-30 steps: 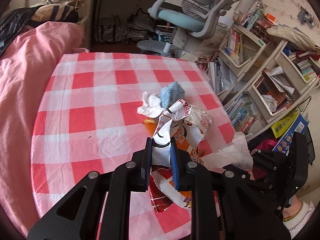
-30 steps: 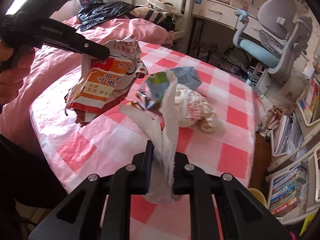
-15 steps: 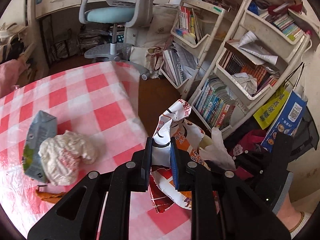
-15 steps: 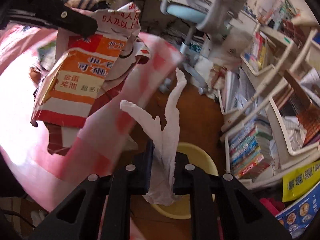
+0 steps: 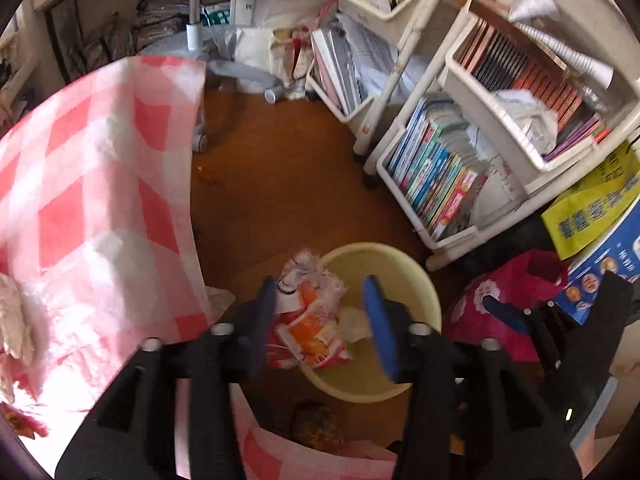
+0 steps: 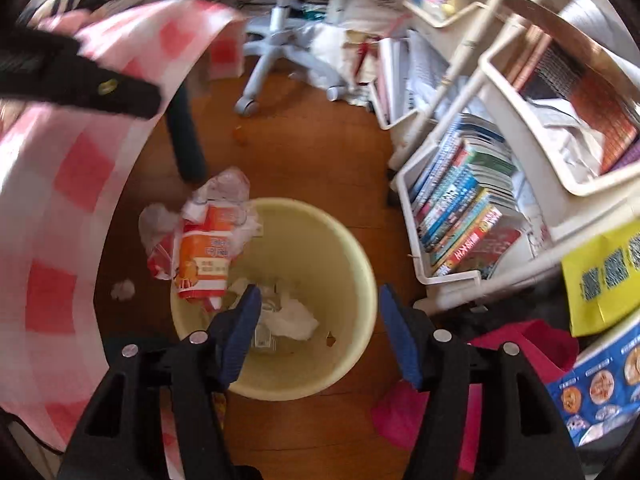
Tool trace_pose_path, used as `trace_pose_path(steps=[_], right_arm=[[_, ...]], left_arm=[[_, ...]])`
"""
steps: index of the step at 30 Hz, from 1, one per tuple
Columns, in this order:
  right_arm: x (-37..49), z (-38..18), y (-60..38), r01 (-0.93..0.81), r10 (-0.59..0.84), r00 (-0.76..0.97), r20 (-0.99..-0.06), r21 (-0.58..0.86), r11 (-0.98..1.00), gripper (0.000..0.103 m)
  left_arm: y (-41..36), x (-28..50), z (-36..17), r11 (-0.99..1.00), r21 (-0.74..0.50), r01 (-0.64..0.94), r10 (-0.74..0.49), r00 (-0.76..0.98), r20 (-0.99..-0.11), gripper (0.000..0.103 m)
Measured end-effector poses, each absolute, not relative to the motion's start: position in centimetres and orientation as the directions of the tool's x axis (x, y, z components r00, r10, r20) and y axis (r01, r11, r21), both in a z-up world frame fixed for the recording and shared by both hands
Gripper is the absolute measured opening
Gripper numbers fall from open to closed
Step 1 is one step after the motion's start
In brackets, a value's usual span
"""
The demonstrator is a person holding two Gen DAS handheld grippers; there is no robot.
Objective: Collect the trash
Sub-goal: 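Open the left gripper over the yellow bin while the right gripper releases the bag, then move both grippers back over the remaining trash on the table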
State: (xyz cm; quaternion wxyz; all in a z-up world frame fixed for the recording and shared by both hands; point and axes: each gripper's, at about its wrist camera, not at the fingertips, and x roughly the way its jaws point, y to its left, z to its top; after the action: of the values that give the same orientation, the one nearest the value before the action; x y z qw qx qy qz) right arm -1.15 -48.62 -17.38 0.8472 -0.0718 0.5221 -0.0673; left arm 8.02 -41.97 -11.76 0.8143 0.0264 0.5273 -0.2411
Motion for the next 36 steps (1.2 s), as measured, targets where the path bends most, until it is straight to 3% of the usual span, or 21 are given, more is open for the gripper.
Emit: trace_pose_path(steps=[8, 12, 22, 26, 33, 36], right_arm=[[-0.8, -15.4, -44.8, -0.068, -0.150, 0.533, -0.832, -0.220, 0.973, 0.066], [-1.1, -13.6, -42.7, -0.093, -0.115, 0.584, -0.804, -0.207, 0.974, 0.067], [-3.7, -8.2, -35.6, -0.281, 0.143, 0.732, -0.666, -0.104, 0.954, 0.075], [-3.9, -8.3, -28.6, -0.503, 0.307, 0.654, -0.691, -0.094, 0.859, 0.077], [-0.8, -11.7, -19.8, -0.553, 0.242, 0.566, -0.788, -0.146, 0.820, 0.077], [0.7, -12.5, -17.7, -0.555, 0.221, 0.559, -0.799, -0.163, 0.816, 0.078]], left_arm=[[-33.5, 5.1, -5.8, 0.909, -0.178, 0.377, -0.359, 0.492, -0.793, 0.071], [-27.8, 3.7, -4.0, 0.931, -0.200, 0.307, -0.344, 0.546, -0.764, 0.073], [-17.3, -0.2, -0.7, 0.974, -0.145, 0.176, -0.226, 0.664, -0.713, 0.080], [-12.1, -0.7, 0.1, 0.984, -0.160, 0.084, -0.172, 0.707, -0.686, 0.085], [-3.6, 1.1, -2.0, 0.967, -0.151, -0.204, 0.026, 0.670, -0.742, 0.089], [-1.4, 2.4, -3.2, 0.962, -0.144, -0.234, 0.046, 0.654, -0.755, 0.089]])
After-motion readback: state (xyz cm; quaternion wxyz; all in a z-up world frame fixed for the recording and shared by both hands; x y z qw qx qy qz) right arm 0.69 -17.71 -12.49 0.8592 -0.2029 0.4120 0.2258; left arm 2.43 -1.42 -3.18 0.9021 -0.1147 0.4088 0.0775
